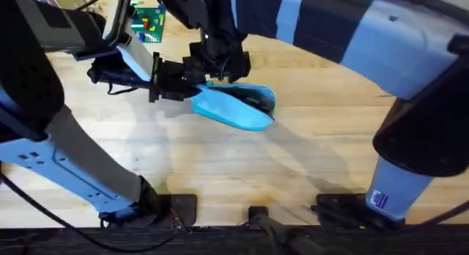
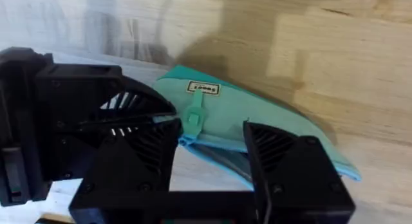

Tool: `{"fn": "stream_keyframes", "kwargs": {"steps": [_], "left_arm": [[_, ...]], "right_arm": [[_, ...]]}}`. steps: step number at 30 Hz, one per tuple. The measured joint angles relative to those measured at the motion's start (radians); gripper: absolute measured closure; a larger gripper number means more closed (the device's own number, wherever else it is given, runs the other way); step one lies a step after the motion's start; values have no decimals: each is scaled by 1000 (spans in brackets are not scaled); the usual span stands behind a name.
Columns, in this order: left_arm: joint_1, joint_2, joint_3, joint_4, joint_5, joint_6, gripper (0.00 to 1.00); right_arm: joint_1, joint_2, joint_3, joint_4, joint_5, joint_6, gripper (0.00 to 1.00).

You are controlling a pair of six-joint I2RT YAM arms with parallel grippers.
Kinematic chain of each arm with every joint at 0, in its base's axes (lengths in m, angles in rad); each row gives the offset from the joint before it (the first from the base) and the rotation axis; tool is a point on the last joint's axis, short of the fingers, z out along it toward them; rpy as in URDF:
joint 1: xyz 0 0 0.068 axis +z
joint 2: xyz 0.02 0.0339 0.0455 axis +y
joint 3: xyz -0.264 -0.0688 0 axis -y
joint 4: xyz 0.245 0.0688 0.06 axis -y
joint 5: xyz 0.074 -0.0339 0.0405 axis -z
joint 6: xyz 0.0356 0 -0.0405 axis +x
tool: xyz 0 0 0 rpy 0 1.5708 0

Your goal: Unzip the bag, pick up the pens from the table one at a time and place them inside, then zip the bag closed.

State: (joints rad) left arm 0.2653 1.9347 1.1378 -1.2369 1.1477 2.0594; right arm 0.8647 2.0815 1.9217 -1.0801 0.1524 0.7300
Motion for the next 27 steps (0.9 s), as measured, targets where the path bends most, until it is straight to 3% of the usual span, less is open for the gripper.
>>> {"fn": "stream_keyframes", "kwargs": {"steps": [4, 27], "left_arm": [[0, 0, 0, 0, -5, 0, 958], [0, 0, 0, 0, -7, 0, 959]], "right_arm": [[12, 0, 0, 5, 9, 0, 402], [27, 0, 0, 31, -19, 3, 811]]}}
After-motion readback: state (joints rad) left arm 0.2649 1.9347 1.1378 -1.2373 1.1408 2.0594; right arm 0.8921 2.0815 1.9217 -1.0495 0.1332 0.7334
